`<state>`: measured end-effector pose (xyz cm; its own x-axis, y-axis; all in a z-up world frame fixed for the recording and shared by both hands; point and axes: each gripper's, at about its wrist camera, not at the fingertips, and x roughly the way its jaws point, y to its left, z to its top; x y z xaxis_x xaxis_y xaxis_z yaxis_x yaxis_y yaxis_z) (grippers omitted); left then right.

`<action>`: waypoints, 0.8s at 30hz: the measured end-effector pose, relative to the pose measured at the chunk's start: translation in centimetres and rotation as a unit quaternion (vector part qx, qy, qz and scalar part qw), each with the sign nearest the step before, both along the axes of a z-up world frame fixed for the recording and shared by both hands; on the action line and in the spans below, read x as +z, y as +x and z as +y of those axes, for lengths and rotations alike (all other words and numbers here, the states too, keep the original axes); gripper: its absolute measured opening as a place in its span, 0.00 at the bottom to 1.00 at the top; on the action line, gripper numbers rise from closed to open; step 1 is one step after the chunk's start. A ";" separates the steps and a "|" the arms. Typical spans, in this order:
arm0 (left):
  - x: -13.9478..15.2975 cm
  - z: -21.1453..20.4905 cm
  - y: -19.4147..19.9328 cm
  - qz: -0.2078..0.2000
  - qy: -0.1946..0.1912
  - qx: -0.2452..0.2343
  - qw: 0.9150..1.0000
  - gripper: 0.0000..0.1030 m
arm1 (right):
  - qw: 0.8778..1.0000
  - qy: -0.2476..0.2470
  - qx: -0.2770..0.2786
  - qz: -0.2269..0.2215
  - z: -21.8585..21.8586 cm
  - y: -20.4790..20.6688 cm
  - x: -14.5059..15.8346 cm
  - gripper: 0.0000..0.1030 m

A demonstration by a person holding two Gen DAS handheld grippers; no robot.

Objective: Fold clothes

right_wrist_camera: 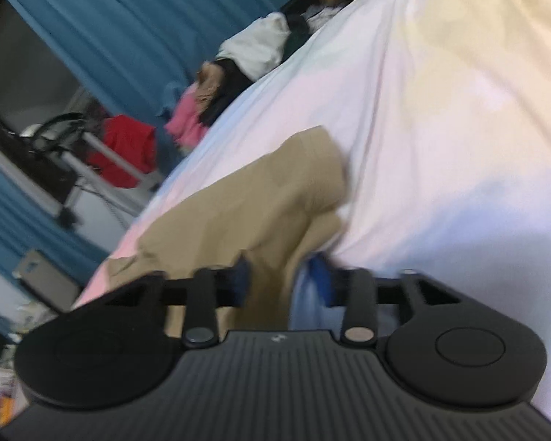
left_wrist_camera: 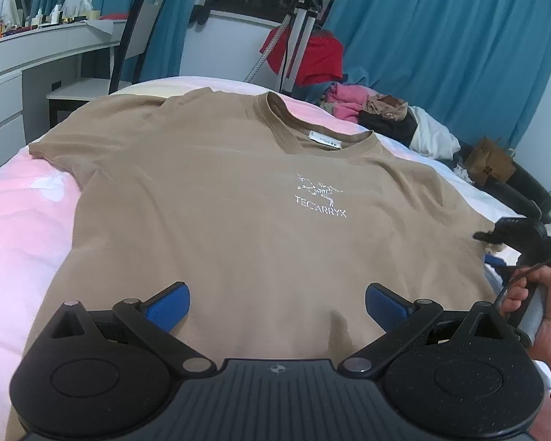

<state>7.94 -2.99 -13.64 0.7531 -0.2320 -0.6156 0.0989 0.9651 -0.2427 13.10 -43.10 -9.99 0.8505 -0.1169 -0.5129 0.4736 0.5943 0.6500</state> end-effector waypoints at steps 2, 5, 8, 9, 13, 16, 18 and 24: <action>0.0 0.0 0.1 0.000 -0.001 -0.001 1.000 1.00 | 1.000 -0.018 -0.007 0.001 0.4 -0.7 0.4 0.18; 0.0 0.1 0.1 0.001 -0.004 -0.001 1.000 1.00 | 0.999 -0.038 -0.001 -0.010 0.3 -2.5 0.9 0.17; 0.1 0.2 -0.1 0.003 -0.009 0.000 1.000 1.00 | 1.000 0.010 0.003 -0.022 -0.7 -4.4 0.7 0.19; 0.1 0.3 -0.2 0.003 -0.010 -0.002 1.000 1.00 | 0.999 0.030 0.002 -0.027 -1.1 -5.0 0.7 0.19; 0.1 0.5 -0.6 0.001 -0.009 -0.001 1.000 1.00 | 0.994 0.090 0.020 -0.058 -1.4 -5.8 0.9 0.46; 0.0 0.5 -0.6 0.002 -0.007 -0.001 1.000 1.00 | 0.988 0.128 0.035 -0.078 -1.1 -5.7 0.7 0.75; 0.0 0.6 -0.5 0.003 -0.006 0.000 1.000 1.00 | 0.988 0.136 0.041 -0.063 -0.4 -5.1 0.5 0.75; -0.2 0.6 -0.4 0.006 -0.003 0.001 1.000 1.00 | 0.981 0.173 0.061 -0.058 0.3 -3.8 -0.8 0.74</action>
